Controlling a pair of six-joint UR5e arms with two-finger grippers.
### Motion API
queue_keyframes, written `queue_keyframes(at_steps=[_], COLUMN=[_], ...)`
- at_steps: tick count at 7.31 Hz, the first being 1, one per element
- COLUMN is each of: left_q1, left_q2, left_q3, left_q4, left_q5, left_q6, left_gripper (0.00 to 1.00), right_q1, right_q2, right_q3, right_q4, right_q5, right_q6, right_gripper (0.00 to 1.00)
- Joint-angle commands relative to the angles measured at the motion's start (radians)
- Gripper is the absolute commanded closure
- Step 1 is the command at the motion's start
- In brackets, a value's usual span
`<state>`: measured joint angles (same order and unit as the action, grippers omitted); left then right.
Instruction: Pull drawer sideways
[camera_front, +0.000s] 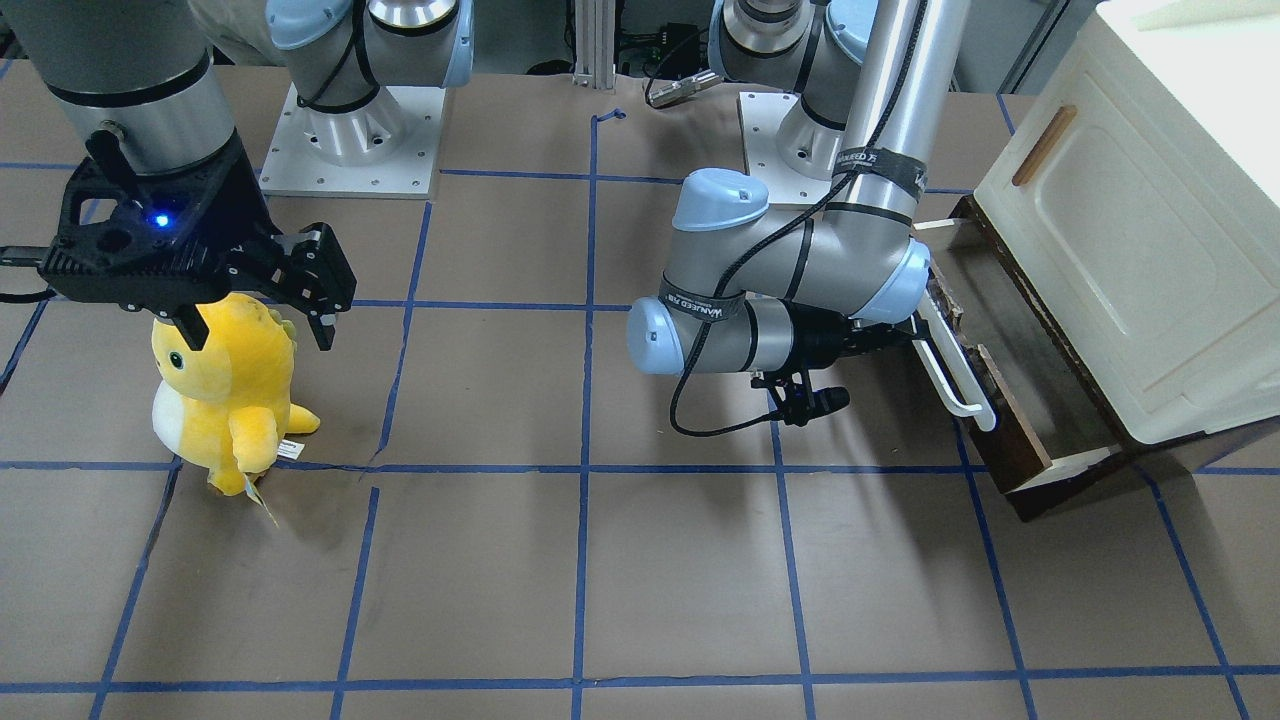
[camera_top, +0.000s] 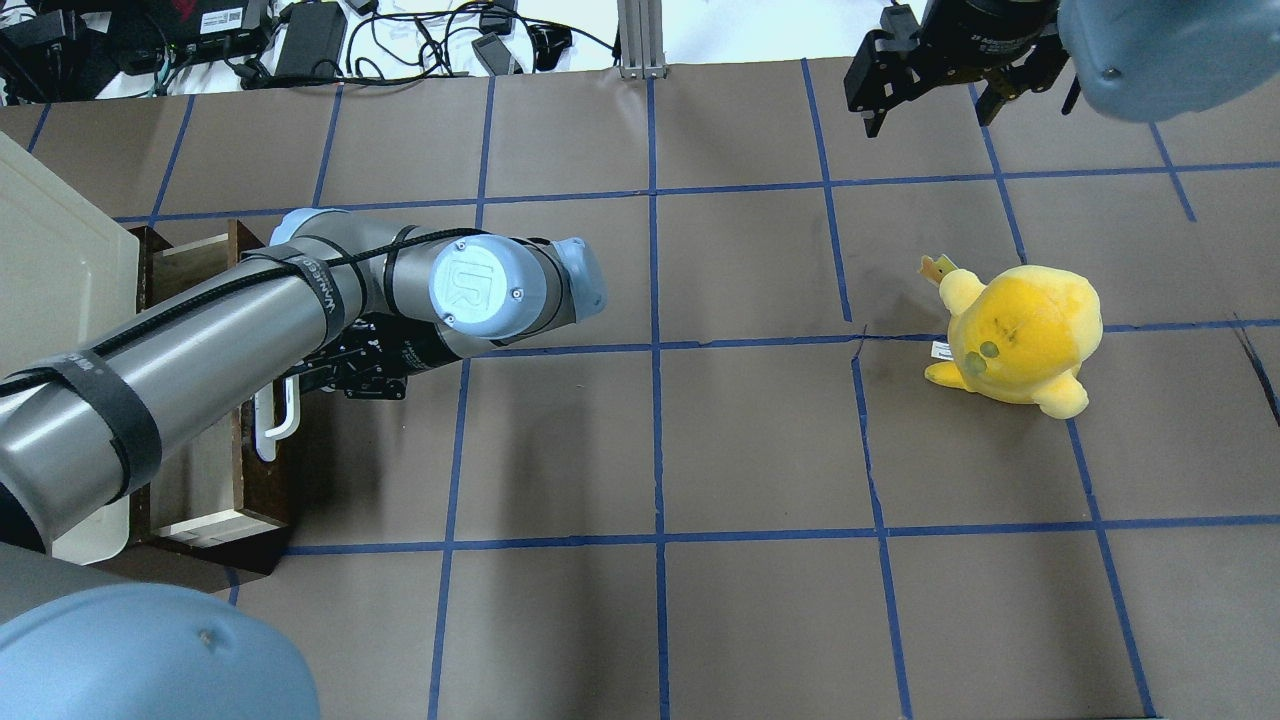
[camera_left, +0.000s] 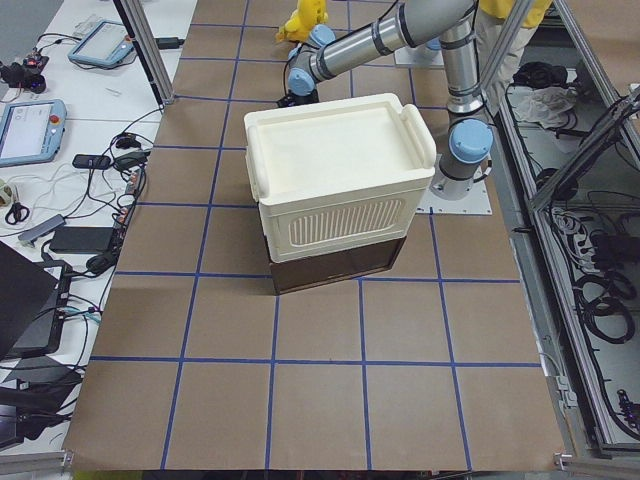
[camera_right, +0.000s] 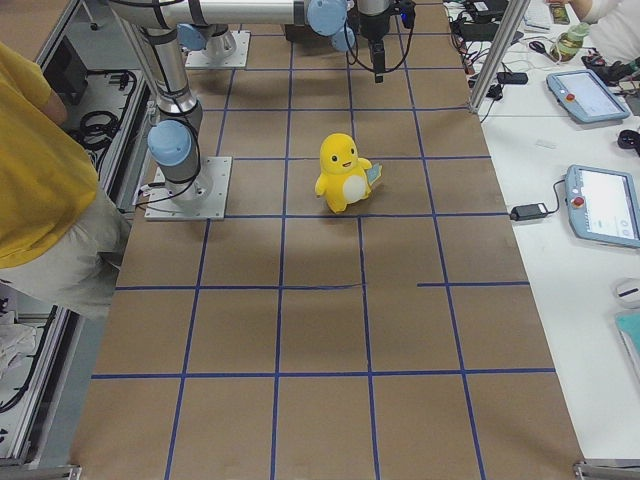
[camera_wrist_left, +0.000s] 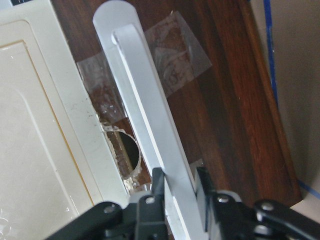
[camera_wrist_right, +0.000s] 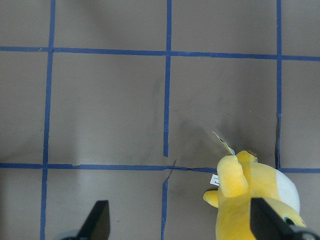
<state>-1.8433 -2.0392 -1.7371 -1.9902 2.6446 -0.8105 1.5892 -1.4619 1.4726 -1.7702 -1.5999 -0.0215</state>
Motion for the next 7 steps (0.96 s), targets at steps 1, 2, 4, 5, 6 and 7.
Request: queue_keyframes(at_steps=[1, 2, 4, 5, 6, 7], left_q1=[-0.022, -0.025, -0.027, -0.028, -0.028, -0.031], left_q2=[0.001, -0.001, -0.001, 0.001, 0.013, 0.043], left_q3=[0.001, 0.001, 0.001, 0.001, 0.007, 0.057], left_q4=[0.001, 0.001, 0.001, 0.001, 0.002, 0.002], left_q5=[-0.001, -0.008, -0.008, -0.008, -0.011, -0.085], left_q6=[0.001, 0.001, 0.001, 0.001, 0.004, 0.019], left_gripper=[0.87, 0.87, 0.87, 0.87, 0.86, 0.72], right_q1=[0.0, 0.0, 0.0, 0.0, 0.0, 0.0], right_q2=[0.0, 0.0, 0.0, 0.0, 0.0, 0.0], right_q3=[0.0, 0.0, 0.0, 0.0, 0.0, 0.0], right_q4=[0.0, 0.0, 0.0, 0.0, 0.0, 0.0], right_q5=[0.0, 0.0, 0.0, 0.0, 0.0, 0.0], right_q6=[0.0, 0.0, 0.0, 0.0, 0.0, 0.0], right_gripper=[0.0, 0.0, 0.0, 0.0, 0.0, 0.0])
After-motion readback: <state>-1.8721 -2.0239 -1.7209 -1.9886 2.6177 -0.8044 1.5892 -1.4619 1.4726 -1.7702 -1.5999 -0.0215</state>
